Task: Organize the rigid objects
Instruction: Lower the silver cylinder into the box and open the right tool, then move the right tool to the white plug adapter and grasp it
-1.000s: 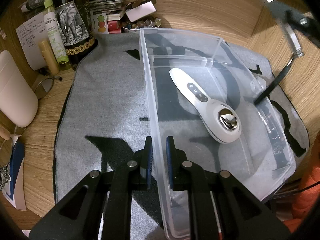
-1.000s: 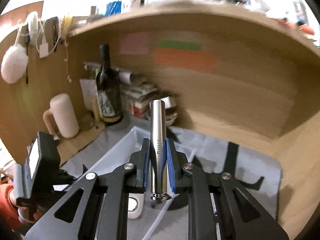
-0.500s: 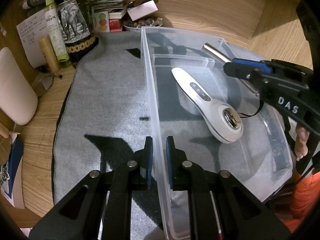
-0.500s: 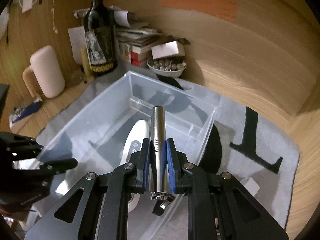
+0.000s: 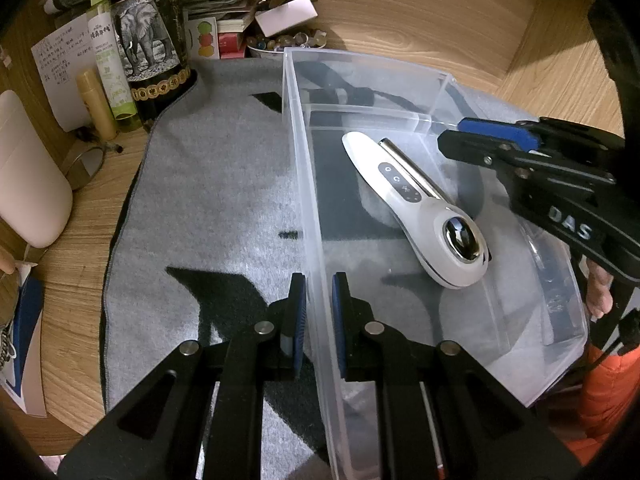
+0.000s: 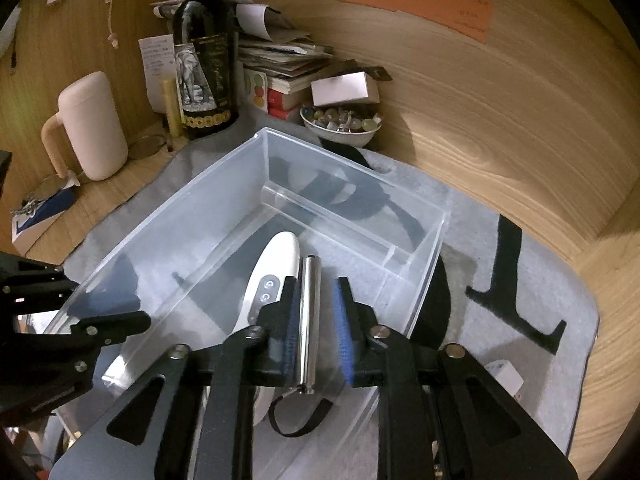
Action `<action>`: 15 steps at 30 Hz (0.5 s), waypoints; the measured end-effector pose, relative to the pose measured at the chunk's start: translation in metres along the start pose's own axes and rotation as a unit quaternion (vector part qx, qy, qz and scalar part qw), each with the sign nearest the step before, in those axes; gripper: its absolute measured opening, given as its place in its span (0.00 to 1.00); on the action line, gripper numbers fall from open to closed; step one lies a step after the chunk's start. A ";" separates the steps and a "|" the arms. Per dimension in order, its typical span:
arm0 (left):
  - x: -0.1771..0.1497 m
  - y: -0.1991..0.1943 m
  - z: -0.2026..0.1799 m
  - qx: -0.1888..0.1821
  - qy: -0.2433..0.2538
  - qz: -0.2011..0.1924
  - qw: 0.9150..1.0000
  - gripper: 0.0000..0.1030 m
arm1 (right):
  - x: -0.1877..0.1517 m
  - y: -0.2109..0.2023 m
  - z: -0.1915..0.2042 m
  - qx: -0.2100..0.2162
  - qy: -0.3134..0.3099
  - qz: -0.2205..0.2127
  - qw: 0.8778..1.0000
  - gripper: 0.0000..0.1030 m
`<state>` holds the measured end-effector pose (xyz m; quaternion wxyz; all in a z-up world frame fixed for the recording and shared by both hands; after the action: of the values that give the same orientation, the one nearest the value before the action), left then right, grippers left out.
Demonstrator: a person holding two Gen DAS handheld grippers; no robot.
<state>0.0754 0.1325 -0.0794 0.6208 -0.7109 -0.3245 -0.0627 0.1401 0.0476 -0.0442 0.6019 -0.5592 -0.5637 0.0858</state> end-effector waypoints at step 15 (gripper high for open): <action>0.001 0.000 0.003 -0.001 -0.005 0.003 1.000 0.12 | -0.010 -0.062 -0.020 -0.048 0.012 -0.070 0.996 0.63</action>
<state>0.0755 0.1352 -0.0796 0.6188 -0.7126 -0.3256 -0.0575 0.1195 0.0064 0.0029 0.5856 -0.5477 -0.5976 0.0093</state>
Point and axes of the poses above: each gripper's, at about its wrist camera, not at the fingertips, and y roughly the way its jaws point, z to its left, x to its top, the point moved 4 cm from there along y, roughly the way its jaws point, and after that the axes turned 12 degrees about -y, right-handed, at the moved point
